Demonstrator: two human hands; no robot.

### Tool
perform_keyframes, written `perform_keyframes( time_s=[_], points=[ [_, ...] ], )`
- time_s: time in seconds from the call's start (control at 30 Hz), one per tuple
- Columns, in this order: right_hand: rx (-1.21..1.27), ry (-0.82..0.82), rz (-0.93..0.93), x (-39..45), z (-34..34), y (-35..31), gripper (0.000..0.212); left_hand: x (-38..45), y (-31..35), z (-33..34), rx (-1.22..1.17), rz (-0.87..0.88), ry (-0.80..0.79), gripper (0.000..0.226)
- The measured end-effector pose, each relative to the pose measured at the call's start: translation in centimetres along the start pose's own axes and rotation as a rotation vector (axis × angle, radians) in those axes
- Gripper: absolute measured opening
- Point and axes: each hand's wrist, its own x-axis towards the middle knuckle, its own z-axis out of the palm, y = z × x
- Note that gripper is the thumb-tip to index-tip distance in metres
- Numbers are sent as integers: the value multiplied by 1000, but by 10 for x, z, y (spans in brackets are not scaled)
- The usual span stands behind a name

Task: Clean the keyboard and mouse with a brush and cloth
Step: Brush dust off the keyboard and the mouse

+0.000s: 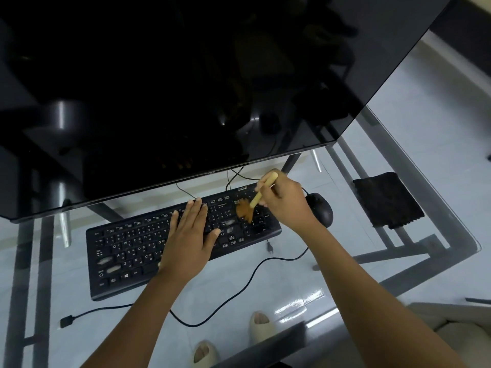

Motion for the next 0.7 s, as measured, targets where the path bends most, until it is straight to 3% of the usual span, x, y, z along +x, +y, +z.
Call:
perform_keyframes(
  time_s=[0.1, 0.13, 0.2, 0.27, 0.4, 0.47, 0.53, 0.57, 0.63, 0.7],
  points=[
    [9, 175, -32, 1, -5, 2, 10, 0, -1, 1, -11, 7, -3, 79],
    [55, 183, -6, 2, -9, 2, 10, -1, -2, 1, -8, 12, -3, 79],
    [92, 44, 32, 4, -11, 0, 11, -1, -3, 1, 6, 14, -7, 78],
    [-39, -58, 4, 2, -9, 1, 11, -1, -3, 2, 13, 11, -5, 78],
    [8, 119, -2, 2, -12, 0, 10, -1, -2, 1, -3, 9, -5, 78],
    [97, -23, 29, 0, -11, -1, 10, -1, -2, 1, 1, 9, -4, 77],
    [-5, -131, 5, -7, -7, -1, 11, -1, -4, 2, 12, 8, -5, 78],
    [-50, -111, -4, -9, -6, 3, 11, -2, -4, 2, 13, 7, -8, 79],
    [-82, 81, 3, -10, -10, 5, 13, -1, -4, 2, 6, 10, -10, 80],
    [35, 176, 49, -10, -17, 8, 13, -1, -4, 2, 2, 13, -11, 79]
  ],
)
